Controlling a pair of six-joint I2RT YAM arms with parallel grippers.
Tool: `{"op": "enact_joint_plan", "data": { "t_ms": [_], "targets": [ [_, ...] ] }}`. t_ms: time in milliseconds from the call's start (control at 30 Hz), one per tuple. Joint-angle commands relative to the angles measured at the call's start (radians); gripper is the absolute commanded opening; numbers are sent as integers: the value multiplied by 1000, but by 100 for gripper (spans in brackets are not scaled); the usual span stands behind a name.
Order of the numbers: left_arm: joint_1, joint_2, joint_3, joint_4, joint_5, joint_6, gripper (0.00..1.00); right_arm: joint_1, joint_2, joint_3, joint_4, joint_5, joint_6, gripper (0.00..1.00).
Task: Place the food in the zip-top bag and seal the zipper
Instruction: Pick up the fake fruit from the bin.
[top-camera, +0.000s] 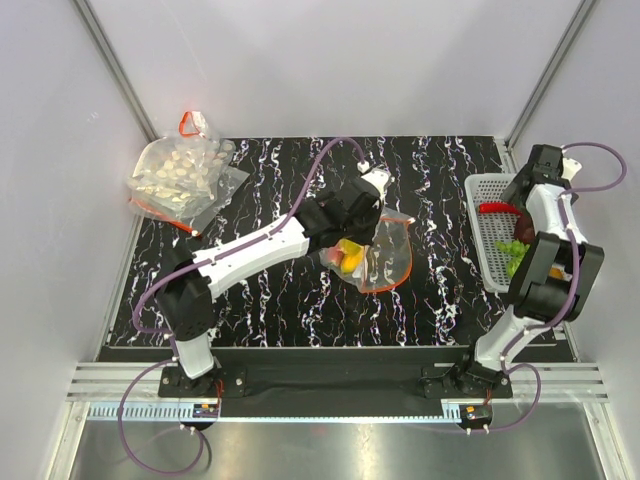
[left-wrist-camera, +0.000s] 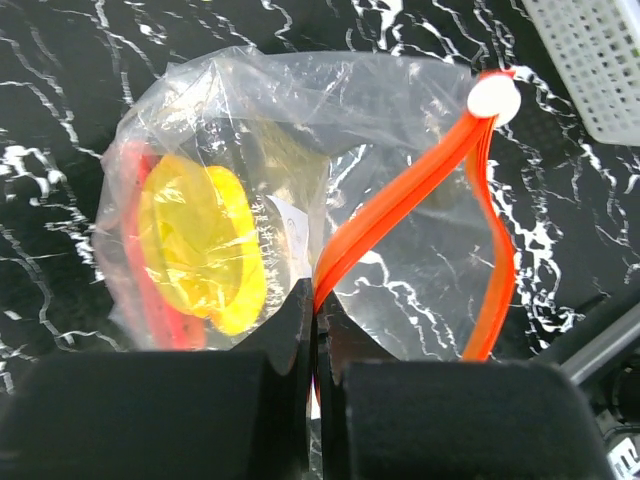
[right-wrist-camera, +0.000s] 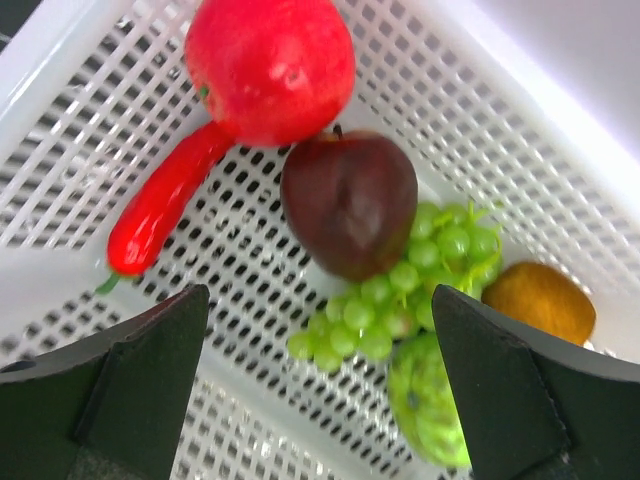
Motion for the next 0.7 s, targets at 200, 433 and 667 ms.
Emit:
{"op": "enact_joint_plan", "data": {
  "t_ms": [200,433,667],
  "targets": [
    [-1,-32,48,73,0,-24,0,-75,217,152,40,-51,-20,100],
    [-2,-4,55,60,-1,-26,0,-112,300,162,28,-56,3,99],
    [-1,-21,48,73,3,-15,0,-119,90,32,79,-102,12,61]
  ]
}}
